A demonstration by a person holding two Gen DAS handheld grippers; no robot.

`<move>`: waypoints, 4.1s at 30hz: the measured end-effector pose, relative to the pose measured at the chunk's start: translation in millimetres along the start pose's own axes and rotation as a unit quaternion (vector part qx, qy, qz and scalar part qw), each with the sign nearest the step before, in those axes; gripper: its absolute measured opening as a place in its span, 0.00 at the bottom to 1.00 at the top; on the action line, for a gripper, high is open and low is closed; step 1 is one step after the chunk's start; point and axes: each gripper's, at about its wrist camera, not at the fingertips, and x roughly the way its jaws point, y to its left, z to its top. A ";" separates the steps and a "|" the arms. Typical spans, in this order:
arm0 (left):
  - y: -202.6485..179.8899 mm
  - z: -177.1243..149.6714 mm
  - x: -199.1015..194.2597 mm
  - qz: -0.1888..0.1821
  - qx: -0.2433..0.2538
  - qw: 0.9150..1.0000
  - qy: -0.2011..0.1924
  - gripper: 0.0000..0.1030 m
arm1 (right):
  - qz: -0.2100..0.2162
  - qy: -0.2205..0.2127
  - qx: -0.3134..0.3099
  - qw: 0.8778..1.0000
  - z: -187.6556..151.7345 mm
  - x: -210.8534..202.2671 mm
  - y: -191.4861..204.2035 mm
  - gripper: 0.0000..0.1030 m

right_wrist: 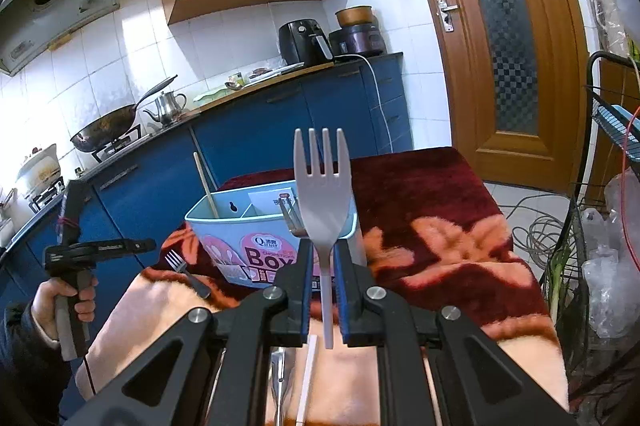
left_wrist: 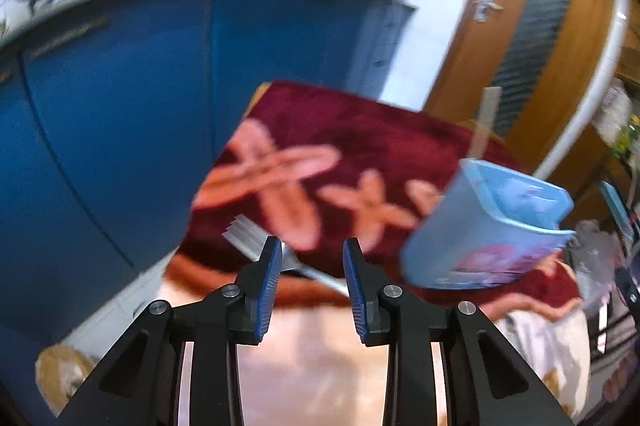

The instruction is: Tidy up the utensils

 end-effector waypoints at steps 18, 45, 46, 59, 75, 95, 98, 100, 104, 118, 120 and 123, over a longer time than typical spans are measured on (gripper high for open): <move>50.0 5.2 81.0 -0.006 -0.084 0.992 0.090 0.33 | -0.012 0.014 0.009 1.000 0.2 16.0 -3.8 0.12; 5.9 20.5 -37.4 -0.051 -0.030 0.987 -0.153 0.02 | -0.011 0.010 0.020 1.000 -1.6 12.8 -9.7 0.12; -0.5 22.6 -49.9 -0.049 -0.019 0.984 -0.173 0.02 | -0.011 0.008 0.020 1.000 -1.4 11.4 -10.2 0.12; -48.8 64.6 -136.4 -0.020 0.048 0.954 -0.295 0.01 | -0.007 -0.012 0.024 1.000 2.1 -4.2 -19.7 0.12; -136.8 54.7 -80.7 0.027 0.175 0.944 -0.279 0.01 | -0.023 -0.081 -0.014 0.996 62.7 -1.8 -2.3 0.12; -139.4 23.4 -19.0 -0.020 0.156 0.969 -0.191 0.26 | -0.023 -0.005 -0.020 1.000 60.1 77.9 -0.4 0.25; -137.9 19.1 -26.0 -0.031 0.150 0.969 -0.191 0.37 | -0.014 -0.014 -0.017 1.000 58.8 71.4 -1.7 0.29; -136.5 16.6 -31.6 -0.037 0.145 0.970 -0.191 0.40 | -0.021 -0.021 -0.020 0.999 57.5 63.7 -2.1 0.29; -130.6 10.2 -46.1 -0.059 0.131 0.972 -0.183 0.40 | -0.019 -0.024 -0.007 1.000 53.3 50.0 -5.2 0.29; -117.2 -28.2 -71.6 -0.073 0.136 0.983 -0.097 0.45 | -0.028 0.032 -0.016 0.999 20.3 10.5 6.8 0.29; -114.5 -35.7 -70.3 -0.074 0.133 0.985 -0.078 0.46 | -0.029 0.048 -0.021 0.998 12.7 8.5 9.8 0.29; -111.0 -45.6 -67.8 -0.068 0.132 0.987 -0.060 0.46 | -0.031 0.072 -0.025 0.997 0.7 8.6 10.6 0.29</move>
